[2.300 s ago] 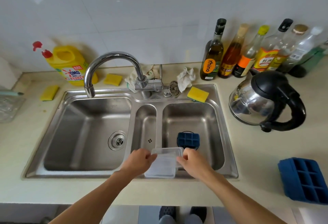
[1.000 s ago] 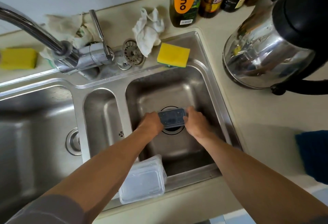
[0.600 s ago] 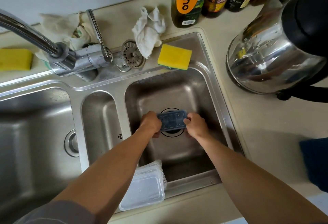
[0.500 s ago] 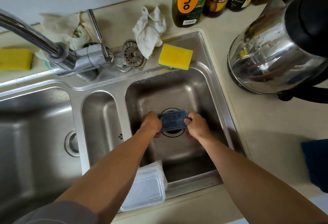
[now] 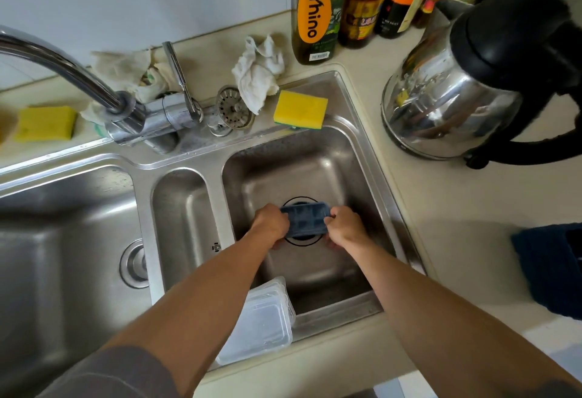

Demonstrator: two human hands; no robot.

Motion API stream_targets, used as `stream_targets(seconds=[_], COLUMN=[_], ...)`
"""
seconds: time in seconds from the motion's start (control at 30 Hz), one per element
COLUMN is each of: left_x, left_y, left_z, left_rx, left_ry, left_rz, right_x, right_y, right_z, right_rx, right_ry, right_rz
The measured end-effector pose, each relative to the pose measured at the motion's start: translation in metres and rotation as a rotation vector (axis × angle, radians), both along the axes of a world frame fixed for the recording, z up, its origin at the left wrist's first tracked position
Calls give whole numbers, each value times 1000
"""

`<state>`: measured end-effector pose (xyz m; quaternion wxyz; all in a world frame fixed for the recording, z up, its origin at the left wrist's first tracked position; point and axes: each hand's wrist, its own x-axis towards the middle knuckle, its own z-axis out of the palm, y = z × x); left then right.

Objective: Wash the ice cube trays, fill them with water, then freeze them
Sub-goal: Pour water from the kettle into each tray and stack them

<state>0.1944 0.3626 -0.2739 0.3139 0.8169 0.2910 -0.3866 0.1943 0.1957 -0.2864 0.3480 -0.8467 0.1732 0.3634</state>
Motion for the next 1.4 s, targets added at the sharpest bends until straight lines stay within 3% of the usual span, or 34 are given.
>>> stream_targets(seconds=[0.1,0.3,0.47,0.7,1.0,1.13,1.23,1.3,1.4], left_x=[-1,-7,-5,16,20,24,24,21,19], left_y=[-5,-10,-16,-5,-24,-33,-36,-36,-35], left_z=[24,80,149,228,311,326,330,329,325], left_rx=[42,-102,-95,50,341,478,537,550,595], left_ry=[-98,-231,-417,-558,-650,-738,-778,-784,-785], left_rz=[-68,246,271,86,-492,-625,-700,-753,-842], right_x=[-13,-23,-26,-2,25,28,25,22,19], right_y=[-8,-21,-26,-28,-21,-21,-22,-21,-18], right_z=[24,101,175,251,306,319,318,312,307], right_rx=[60,243,340,206,97,79,-84,-65,-97], right_ry=[-49,-136,-222,-460,-534,-550,-691,-790,-739], right_rz=[-24,-80,-53,57,211,203,391,409,382])
